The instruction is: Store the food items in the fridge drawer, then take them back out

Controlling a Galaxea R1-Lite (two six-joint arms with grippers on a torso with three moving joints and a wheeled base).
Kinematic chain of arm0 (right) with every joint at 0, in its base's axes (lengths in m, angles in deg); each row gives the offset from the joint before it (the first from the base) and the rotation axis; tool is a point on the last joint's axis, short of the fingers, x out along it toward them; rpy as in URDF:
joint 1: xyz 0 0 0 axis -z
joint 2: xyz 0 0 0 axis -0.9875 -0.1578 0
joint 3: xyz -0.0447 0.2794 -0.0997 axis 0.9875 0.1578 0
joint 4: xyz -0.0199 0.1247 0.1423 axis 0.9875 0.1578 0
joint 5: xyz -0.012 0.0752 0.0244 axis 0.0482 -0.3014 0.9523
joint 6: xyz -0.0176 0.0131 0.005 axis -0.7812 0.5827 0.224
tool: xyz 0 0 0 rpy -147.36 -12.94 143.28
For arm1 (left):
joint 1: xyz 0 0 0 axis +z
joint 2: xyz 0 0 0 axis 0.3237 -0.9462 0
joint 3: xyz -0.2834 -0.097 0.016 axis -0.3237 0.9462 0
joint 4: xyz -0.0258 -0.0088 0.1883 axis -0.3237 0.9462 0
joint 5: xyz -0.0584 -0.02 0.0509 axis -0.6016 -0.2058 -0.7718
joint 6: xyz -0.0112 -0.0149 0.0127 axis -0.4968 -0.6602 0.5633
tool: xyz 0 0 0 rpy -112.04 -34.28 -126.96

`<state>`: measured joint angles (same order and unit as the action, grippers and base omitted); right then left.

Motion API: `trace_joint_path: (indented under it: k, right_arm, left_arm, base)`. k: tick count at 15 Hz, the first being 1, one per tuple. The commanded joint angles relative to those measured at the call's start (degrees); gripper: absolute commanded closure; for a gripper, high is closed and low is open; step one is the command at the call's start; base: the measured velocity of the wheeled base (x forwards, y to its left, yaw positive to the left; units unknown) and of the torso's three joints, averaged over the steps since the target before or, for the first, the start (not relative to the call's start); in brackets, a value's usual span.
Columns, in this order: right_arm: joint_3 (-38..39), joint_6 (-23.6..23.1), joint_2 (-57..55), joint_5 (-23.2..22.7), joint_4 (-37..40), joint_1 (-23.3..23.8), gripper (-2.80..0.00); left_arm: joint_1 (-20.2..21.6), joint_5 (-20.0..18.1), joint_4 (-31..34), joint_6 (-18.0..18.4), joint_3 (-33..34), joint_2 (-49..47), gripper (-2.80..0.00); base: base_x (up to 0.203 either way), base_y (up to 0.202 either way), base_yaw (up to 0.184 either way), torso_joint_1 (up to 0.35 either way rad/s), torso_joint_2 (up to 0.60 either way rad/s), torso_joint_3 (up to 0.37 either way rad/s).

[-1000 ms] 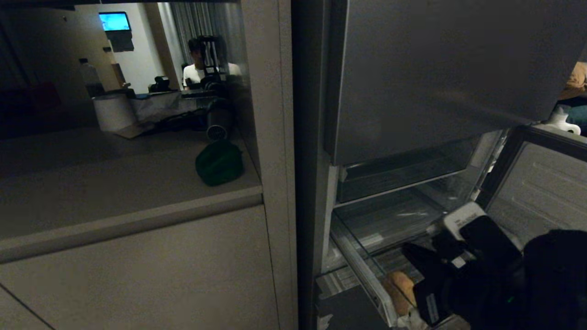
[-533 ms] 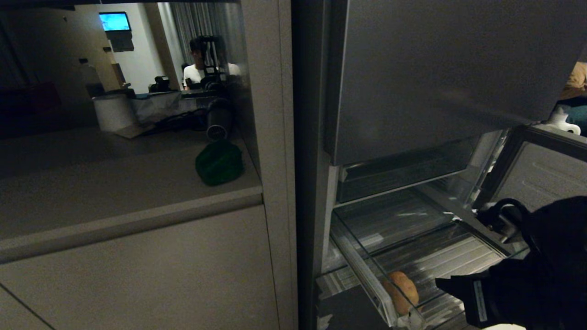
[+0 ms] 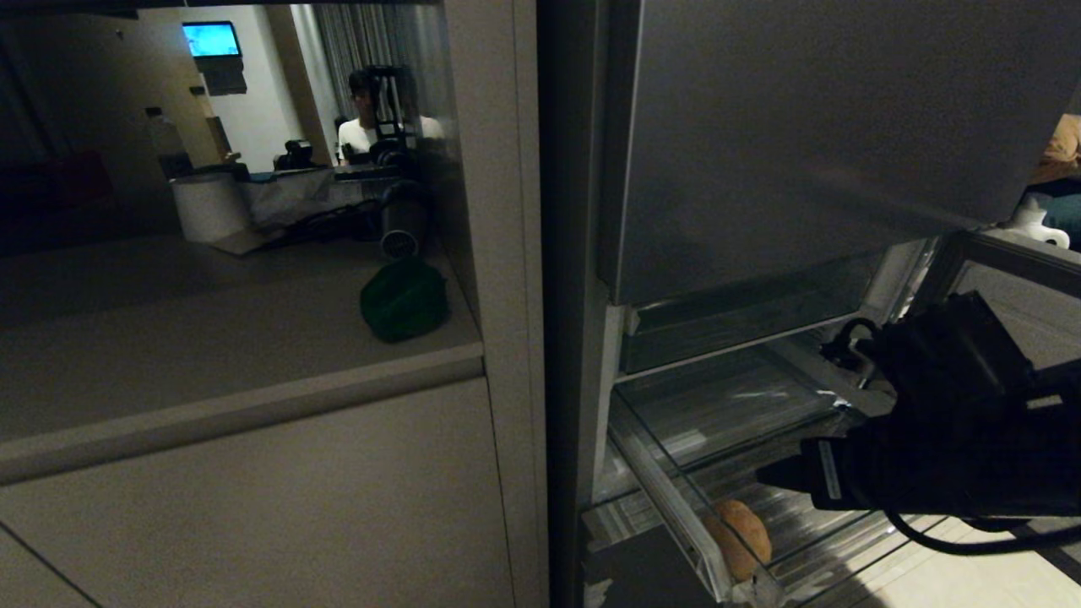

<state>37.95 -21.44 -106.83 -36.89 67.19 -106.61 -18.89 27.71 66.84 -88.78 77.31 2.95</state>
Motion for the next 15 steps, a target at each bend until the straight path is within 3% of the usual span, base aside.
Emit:
trace_joint_path:
  k: [1,13,15]
  right_arm:
    - [-2.2,-0.5,-6.0,-0.2,0.4,2.0,-2.8]
    - [-9.7,-6.8,-21.0,-3.8,3.4,7.2,-2.8]
    - [-10.0,-10.5,-22.1,-4.8,3.6,7.2,-2.8]
  left_arm:
    - [0.0,0.0,0.0,0.0,0.0,-0.1,0.0]
    - [0.0,0.0,0.0,0.0,0.0,0.0,0.0]
    - [0.0,0.0,0.0,0.0,0.0,0.0,0.0]
  base:
    - [0.0,0.0,0.0,0.0,0.0,0.0]
    - [0.0,0.0,0.0,0.0,0.0,0.0]
    - [0.0,0.0,0.0,0.0,0.0,0.0]
